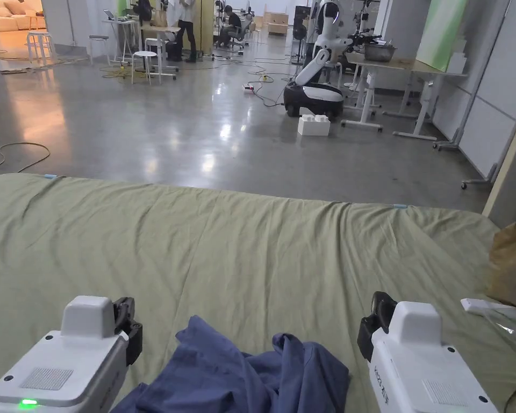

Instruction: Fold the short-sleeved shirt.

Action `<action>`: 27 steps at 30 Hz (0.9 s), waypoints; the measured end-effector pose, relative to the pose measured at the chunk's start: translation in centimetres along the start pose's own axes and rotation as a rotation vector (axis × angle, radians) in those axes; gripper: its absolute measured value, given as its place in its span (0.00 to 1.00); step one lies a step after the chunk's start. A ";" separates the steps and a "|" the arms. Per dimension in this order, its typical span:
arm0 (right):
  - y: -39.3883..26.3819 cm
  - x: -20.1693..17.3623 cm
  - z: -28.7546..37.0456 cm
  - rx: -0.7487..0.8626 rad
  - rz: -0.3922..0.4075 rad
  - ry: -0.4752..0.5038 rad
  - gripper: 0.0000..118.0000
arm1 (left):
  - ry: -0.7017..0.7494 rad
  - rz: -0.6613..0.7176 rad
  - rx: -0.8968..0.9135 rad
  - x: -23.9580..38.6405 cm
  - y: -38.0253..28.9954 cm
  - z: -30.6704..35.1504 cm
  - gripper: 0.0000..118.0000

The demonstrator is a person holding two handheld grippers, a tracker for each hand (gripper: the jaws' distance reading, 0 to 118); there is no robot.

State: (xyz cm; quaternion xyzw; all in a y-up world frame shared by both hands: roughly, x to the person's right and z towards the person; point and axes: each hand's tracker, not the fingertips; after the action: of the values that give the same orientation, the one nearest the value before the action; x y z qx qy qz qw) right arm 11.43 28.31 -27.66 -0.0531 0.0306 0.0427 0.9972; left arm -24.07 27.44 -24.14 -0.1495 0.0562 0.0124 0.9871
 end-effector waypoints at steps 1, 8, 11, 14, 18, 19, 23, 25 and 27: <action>-0.2 0.0 0.0 -0.005 0.000 0.002 0.02 | -0.010 0.019 -0.044 -0.7 -0.4 -0.5 0.02; -1.9 0.3 -0.3 -0.060 -0.005 0.005 0.02 | -0.044 0.147 -0.436 -5.7 -5.1 -5.6 0.02; -2.5 0.5 -0.5 -0.085 -0.010 0.004 0.02 | -0.037 0.185 -0.530 -6.8 -6.9 -7.1 0.16; -3.2 0.7 -0.7 -0.105 -0.014 -0.002 0.02 | -0.042 0.198 -0.644 -7.1 -9.1 -9.2 0.57; -3.9 1.1 -0.7 -0.122 -0.008 -0.008 0.02 | -0.013 0.191 -0.696 -6.6 -11.3 -10.9 0.63; -4.0 1.1 -0.7 -0.129 -0.006 -0.010 0.02 | -0.016 0.181 -0.723 -6.2 -11.9 -11.2 0.62; -4.8 1.7 -1.1 -0.153 -0.001 -0.020 0.02 | 0.024 -0.028 -0.697 -3.0 -13.1 -10.3 0.52; -5.3 2.1 -1.7 -0.172 0.003 -0.024 0.02 | -0.008 -0.037 -0.684 -2.0 -12.8 -10.1 0.29; -5.8 2.6 -2.7 -0.221 0.006 -0.021 0.02 | -0.049 0.002 -0.659 -1.8 -12.6 -10.0 0.07</action>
State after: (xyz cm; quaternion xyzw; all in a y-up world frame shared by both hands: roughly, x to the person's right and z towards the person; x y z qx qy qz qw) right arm 14.37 22.52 -29.96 -0.1622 0.0156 0.0491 0.9854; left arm -26.41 12.39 -29.75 -0.4606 0.0256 0.0346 0.8866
